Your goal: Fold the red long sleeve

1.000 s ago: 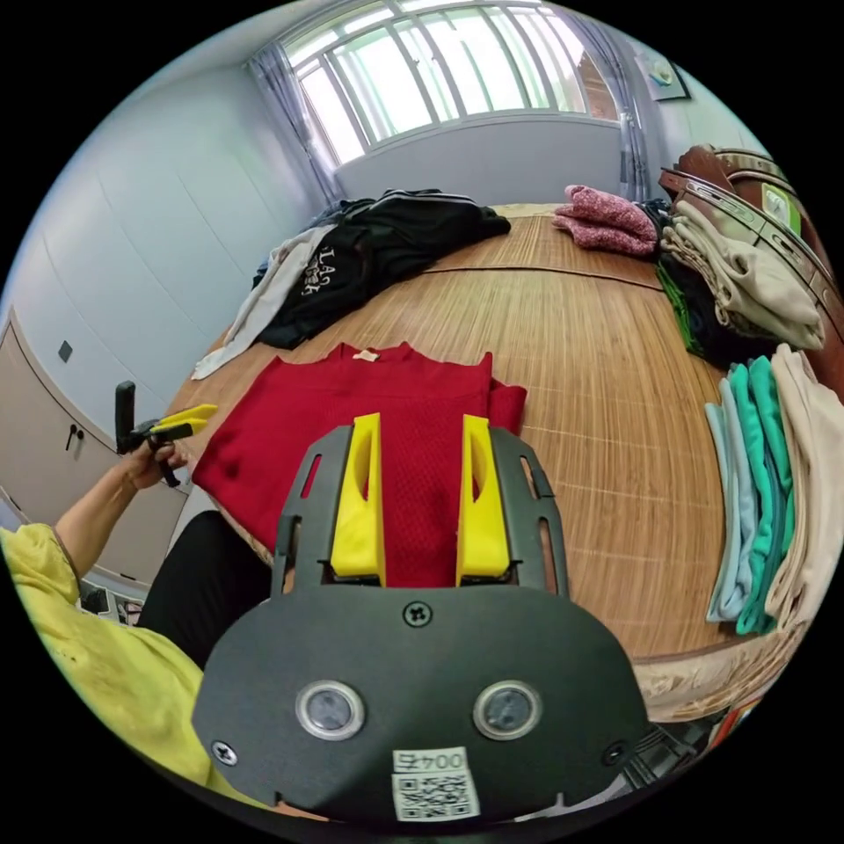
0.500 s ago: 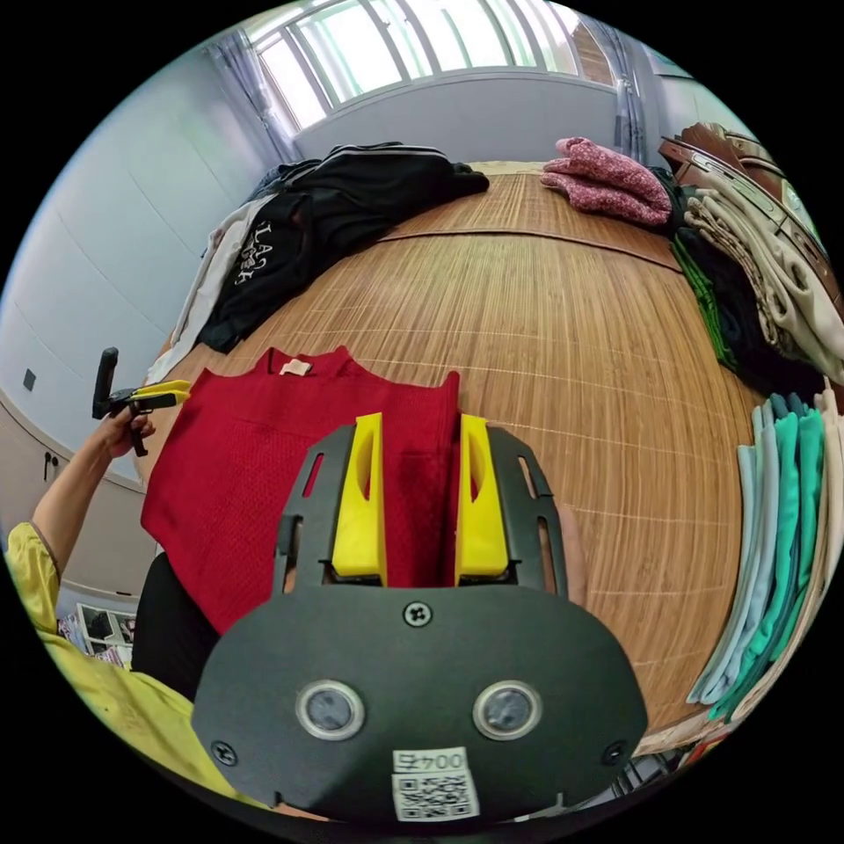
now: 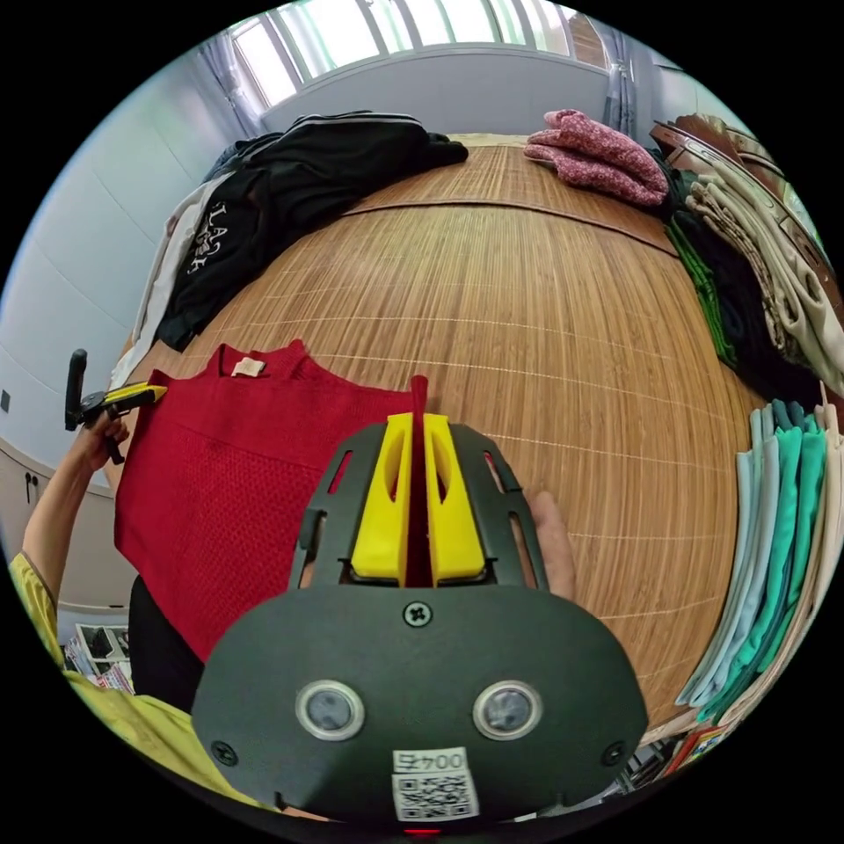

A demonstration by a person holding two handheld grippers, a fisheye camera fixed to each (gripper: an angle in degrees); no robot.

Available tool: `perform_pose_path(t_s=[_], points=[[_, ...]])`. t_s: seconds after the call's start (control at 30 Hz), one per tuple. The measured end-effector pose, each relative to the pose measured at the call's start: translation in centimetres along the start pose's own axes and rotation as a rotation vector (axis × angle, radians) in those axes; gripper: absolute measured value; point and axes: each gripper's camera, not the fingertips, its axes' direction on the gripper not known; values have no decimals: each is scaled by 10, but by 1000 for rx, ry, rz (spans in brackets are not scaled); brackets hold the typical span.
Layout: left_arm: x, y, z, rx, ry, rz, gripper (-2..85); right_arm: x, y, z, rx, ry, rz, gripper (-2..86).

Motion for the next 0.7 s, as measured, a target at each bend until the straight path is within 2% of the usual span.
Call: perform_pose_path(t_s=[0.17, 0.43, 0.57, 0.7], points=[[26, 34, -26, 151, -57, 40, 33, -27, 17, -36, 143, 28, -74, 5], [63, 86, -81, 351, -154, 82, 22, -65, 26, -108, 247, 84, -217, -2], [69, 93, -82, 357, -214, 88, 20, -74, 10, -118, 250, 94, -254, -1], [67, 92, -59, 325, -254, 45, 21, -78, -9, -92, 198, 125, -256, 2]])
